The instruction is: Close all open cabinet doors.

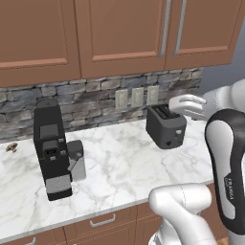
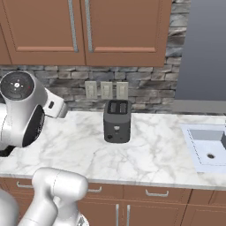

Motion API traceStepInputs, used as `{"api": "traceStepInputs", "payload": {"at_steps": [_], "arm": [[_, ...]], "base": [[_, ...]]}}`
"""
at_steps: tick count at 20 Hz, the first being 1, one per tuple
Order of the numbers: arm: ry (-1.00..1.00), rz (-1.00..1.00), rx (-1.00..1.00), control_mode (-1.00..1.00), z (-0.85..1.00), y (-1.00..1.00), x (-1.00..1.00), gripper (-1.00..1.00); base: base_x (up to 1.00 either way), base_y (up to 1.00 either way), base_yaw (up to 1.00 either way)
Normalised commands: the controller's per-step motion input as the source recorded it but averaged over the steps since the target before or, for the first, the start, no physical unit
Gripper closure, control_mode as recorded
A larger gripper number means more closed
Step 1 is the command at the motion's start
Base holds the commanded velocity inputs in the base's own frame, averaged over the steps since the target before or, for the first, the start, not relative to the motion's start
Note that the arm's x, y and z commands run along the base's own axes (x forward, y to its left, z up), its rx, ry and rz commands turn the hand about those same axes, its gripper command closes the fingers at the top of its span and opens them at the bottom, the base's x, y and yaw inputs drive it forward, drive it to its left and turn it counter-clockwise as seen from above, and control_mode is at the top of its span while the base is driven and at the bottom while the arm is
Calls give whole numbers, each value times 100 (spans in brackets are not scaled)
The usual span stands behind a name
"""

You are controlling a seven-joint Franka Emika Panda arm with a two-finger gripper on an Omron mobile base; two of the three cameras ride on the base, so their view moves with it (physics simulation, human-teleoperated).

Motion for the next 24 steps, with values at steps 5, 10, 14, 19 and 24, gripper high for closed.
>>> {"api": "traceStepInputs", "payload": {"at_steps": [5, 10, 14, 19, 24], "arm": [[7, 26, -29, -100, -17, 19, -23, -100], [0, 0, 0, -100, 0, 0, 0, -100], [0, 0, 0, -100, 0, 0, 0, -100], [0, 0, 0, -100, 0, 0, 0, -100], [0, 0, 0, -100, 0, 0, 0, -100]], "base": [[0, 0, 0], [0, 0, 0], [0, 0, 0], [0, 0, 0], [0, 0, 0]]}}
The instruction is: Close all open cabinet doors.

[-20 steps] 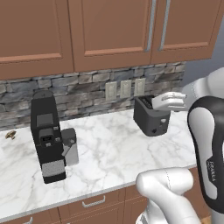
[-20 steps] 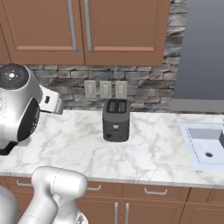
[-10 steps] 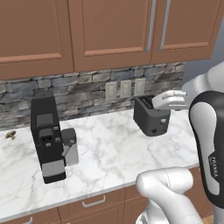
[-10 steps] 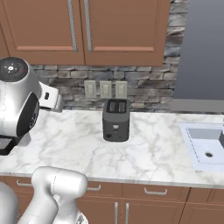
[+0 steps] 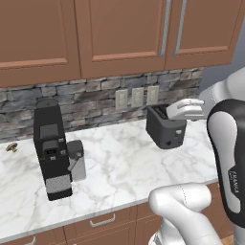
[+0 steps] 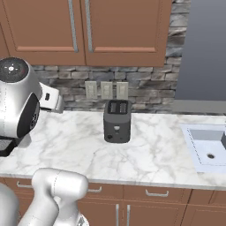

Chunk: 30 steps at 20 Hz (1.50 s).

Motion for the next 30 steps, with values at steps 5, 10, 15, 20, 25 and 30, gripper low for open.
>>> {"api": "traceStepInputs", "payload": {"at_steps": [5, 10, 15, 20, 25, 30], "arm": [[0, 0, 0, -100, 0, 0, 0, -100], [0, 0, 0, 100, 0, 0, 0, -100], [0, 0, 0, 100, 0, 0, 0, -100], [0, 0, 0, 100, 0, 0, 0, -100], [0, 0, 0, 100, 0, 0, 0, -100], [0, 0, 0, 100, 0, 0, 0, -100]], "base": [[0, 0, 0], [0, 0, 0], [0, 0, 0], [-21, 0, 0], [-49, 0, 31], [-46, 0, 46]]}}
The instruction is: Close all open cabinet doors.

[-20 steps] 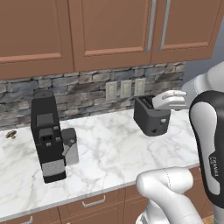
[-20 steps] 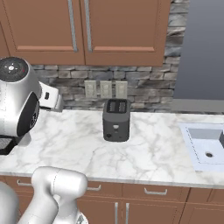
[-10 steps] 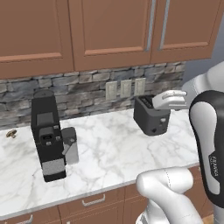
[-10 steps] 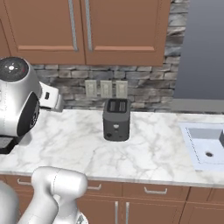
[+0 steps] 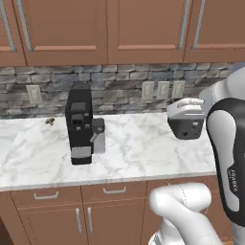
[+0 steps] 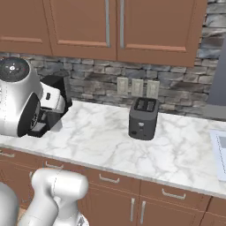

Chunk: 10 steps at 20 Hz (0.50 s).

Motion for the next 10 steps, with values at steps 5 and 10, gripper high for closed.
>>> {"api": "traceStepInputs", "payload": {"at_steps": [5, 10], "arm": [[0, 0, 0, 100, 0, 0, 0, -100], [0, 0, 0, 100, 0, 0, 0, -100]], "base": [[-23, 18, 46], [-4, 25, 65]]}}
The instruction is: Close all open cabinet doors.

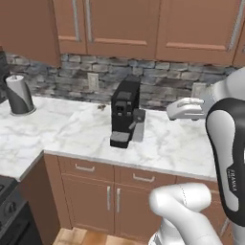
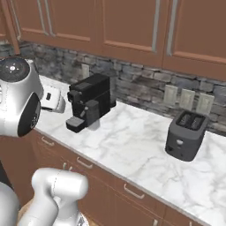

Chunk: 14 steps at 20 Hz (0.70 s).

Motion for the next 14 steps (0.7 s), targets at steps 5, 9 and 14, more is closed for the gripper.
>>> {"api": "traceStepInputs", "payload": {"at_steps": [5, 9, 14], "arm": [[0, 0, 0, 100, 0, 0, 0, -100], [0, 0, 0, 100, 0, 0, 0, -100], [0, 0, 0, 100, 0, 0, 0, -100]], "base": [[2, 20, 63], [9, 17, 63], [39, 10, 48]]}}
